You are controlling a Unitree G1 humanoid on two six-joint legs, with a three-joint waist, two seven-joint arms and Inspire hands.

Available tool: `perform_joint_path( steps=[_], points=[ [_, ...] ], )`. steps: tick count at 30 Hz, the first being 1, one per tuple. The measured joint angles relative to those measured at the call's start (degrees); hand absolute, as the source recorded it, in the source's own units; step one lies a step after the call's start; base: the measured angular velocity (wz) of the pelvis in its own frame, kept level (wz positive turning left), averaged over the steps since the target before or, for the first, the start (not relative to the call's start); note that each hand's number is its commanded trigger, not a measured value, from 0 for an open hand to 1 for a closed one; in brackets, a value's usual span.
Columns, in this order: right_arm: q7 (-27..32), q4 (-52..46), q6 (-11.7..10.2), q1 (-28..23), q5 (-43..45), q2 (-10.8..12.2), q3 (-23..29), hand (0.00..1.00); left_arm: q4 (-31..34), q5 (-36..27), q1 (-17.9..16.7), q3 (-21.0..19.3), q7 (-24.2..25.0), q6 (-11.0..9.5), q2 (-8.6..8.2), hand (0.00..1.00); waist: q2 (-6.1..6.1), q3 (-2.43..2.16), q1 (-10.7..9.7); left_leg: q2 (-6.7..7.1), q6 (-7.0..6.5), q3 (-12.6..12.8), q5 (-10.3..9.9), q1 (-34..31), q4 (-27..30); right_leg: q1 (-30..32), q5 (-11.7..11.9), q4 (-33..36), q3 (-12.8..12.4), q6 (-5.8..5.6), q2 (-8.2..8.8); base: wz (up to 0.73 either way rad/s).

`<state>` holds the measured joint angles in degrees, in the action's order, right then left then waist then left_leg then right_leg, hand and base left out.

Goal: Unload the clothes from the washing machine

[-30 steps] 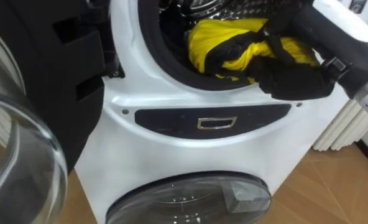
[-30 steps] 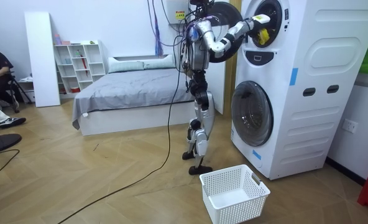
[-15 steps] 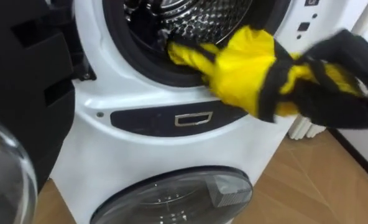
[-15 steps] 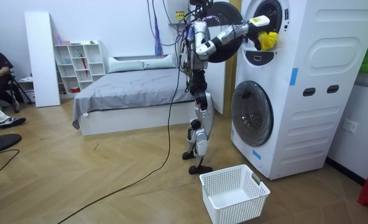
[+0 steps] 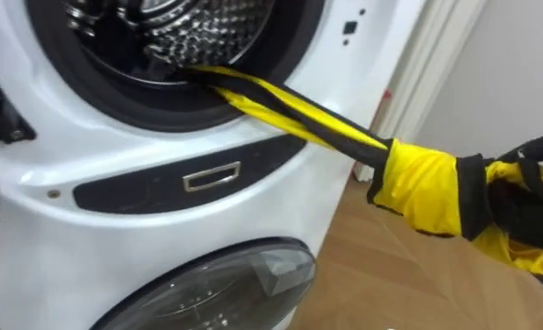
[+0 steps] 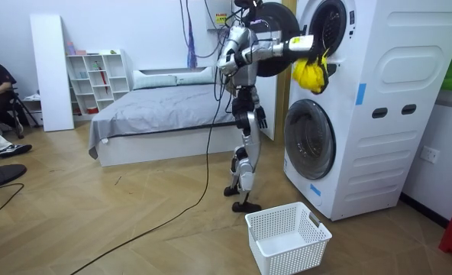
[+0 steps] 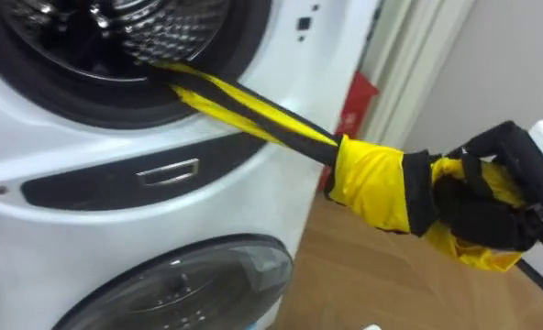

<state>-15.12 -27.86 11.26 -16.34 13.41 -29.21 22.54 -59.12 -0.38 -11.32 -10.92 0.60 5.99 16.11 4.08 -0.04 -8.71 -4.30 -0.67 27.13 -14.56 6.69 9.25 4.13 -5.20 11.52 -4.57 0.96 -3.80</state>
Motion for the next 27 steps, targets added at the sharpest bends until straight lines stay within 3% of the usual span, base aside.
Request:
perform_joint_path(
  steps=[5,10,13,16,22,27],
  points=[
    [0.6,6.8,0.1,0.1,-2.0,0.4,0.2,1.0,0.0,0.0,1.8,1.4,-0.2,0.4,-0.62,0.0,-1.52,0.18,-1.3,-0.15,0.22,1.1,-0.1,-1.5,0.1,1.9,0.3,0.1,-0.5,0.45,-0.38,-0.15],
    [1.4,19.0,0.7,1.9,-4.7,3.3,-2.5,1.0,-2.7,-2.2,5.5,9.6,-2.8,0.5,-2.26,0.0,-2.39,0.14,-1.9,-0.15,0.31,2.9,0.0,-2.5,0.0,3.8,0.4,0.6,-2.3,0.68,-0.87,-0.19],
    [1.6,23.7,0.6,4.0,-5.0,3.3,-4.1,1.0,-2.9,-2.4,6.8,13.5,-2.8,0.3,-2.94,0.0,-3.04,0.46,-2.2,-0.07,0.31,4.3,0.0,-3.7,0.0,6.2,0.5,1.3,-3.4,0.73,-1.18,-0.26],
    [3.4,28.1,0.5,5.5,-4.9,3.3,-4.1,1.0,-2.9,-2.4,6.9,14.4,-2.8,-0.1,-2.84,0.0,-4.35,0.13,-2.9,-0.08,0.36,5.2,0.0,-5.1,0.0,7.9,0.6,1.3,-4.2,0.72,-1.32,-0.14],
    [7.1,32.6,-0.5,6.7,-4.1,3.3,-4.1,1.0,-2.8,-2.5,6.5,15.3,-2.8,0.0,-2.32,0.0,-8.08,0.24,-3.3,-0.09,0.39,5.1,0.0,-6.7,0.3,9.3,0.7,1.4,-5.0,0.76,-1.52,-0.11],
    [10.2,37.3,-1.9,9.7,-4.4,3.3,-4.5,1.0,-2.7,-2.5,7.1,15.7,-2.8,0.0,-2.27,0.0,-9.46,0.15,-3.6,0.09,0.39,5.2,0.0,-9.6,0.4,13.3,0.7,3.1,-6.2,0.73,-1.82,-0.13]
  ],
)
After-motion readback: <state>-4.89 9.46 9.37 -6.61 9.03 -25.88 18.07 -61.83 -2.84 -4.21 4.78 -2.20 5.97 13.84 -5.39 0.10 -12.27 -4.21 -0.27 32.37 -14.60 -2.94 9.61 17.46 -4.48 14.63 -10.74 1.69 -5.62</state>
